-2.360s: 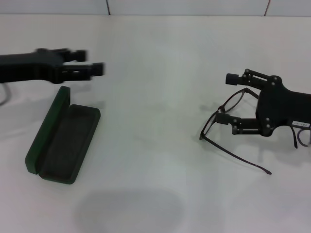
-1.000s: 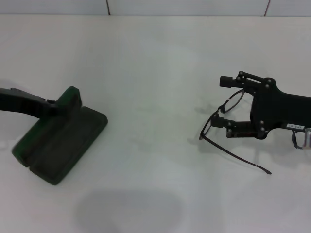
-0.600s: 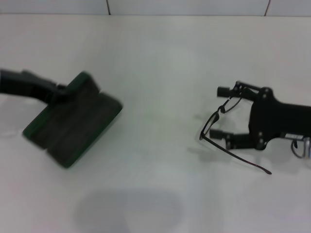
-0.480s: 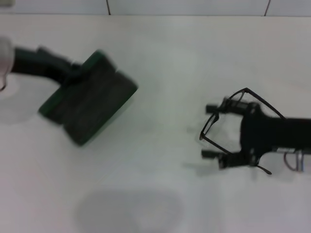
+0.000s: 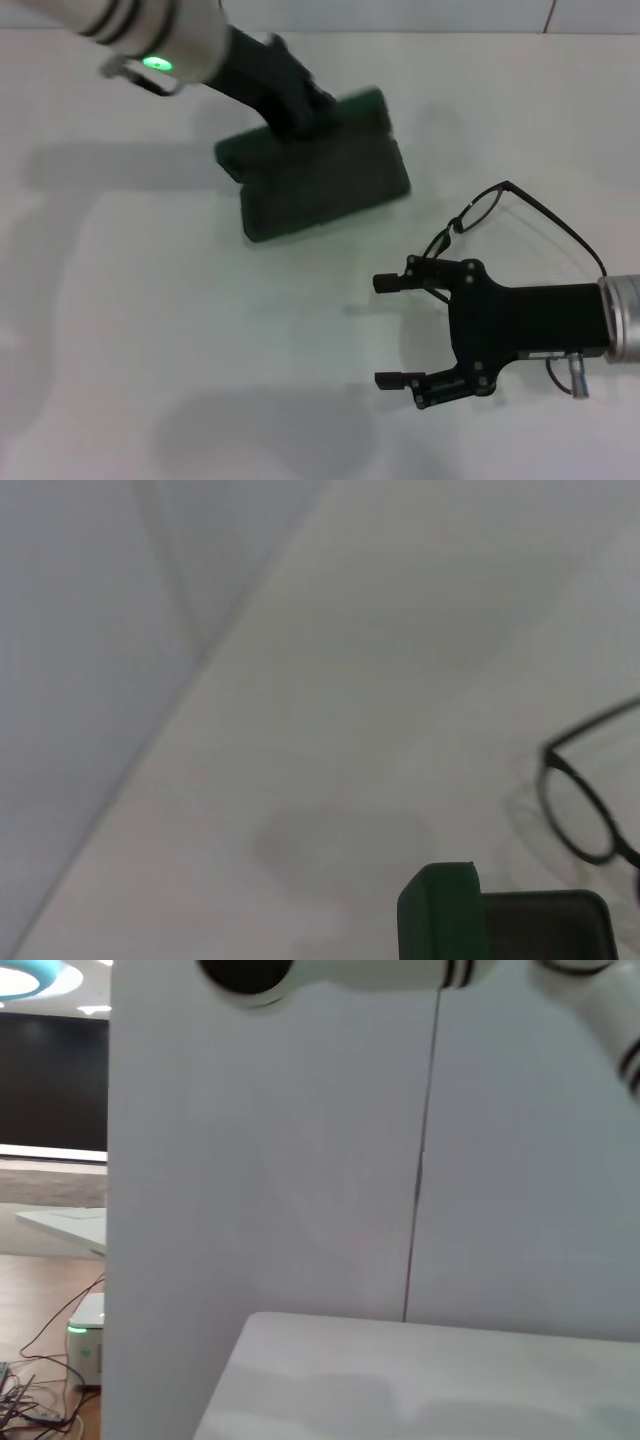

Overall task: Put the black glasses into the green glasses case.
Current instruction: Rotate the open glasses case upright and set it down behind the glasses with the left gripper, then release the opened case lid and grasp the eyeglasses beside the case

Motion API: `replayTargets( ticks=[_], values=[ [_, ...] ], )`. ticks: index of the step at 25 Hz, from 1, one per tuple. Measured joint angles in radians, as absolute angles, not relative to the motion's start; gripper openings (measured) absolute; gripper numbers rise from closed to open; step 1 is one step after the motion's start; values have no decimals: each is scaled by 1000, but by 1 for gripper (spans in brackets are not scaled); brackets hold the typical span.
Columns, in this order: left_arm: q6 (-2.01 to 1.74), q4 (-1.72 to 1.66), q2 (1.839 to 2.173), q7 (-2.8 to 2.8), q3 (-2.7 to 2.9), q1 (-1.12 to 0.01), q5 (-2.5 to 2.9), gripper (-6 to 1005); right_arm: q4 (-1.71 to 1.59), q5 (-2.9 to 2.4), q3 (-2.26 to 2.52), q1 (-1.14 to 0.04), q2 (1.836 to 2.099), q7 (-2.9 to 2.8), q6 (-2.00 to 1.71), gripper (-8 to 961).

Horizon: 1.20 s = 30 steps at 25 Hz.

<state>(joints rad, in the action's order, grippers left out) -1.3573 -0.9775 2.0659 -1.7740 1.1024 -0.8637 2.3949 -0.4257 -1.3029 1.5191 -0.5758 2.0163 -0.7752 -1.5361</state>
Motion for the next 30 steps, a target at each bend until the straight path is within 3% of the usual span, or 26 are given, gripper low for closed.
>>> replayTargets(
  ticks=[6, 15, 18, 26, 30],
  values=[
    [-1278, -967, 2091, -1799, 1323, -902, 2447, 208, -423, -1304, 1520, -565, 2018, -768, -1542, 782],
    [-1210, -993, 2092, -1943, 1415, -910, 2466, 231, -416, -1304, 1517, -560, 2014, -766, -1537, 772],
    [-1191, -1019, 2092, -1954, 1412, -886, 2460, 324, -416, -1303, 1512, -560, 2014, -766, -1533, 769],
    [-1027, -1149, 2092, -1790, 1393, -626, 1972, 527, -446, -1294, 1319, -563, 2015, -765, -1495, 760],
    [-1048, -1082, 2091, -1544, 1347, -482, 1591, 573, -621, -1372, 1283, -569, 1991, -883, -1364, 756]
  ],
)
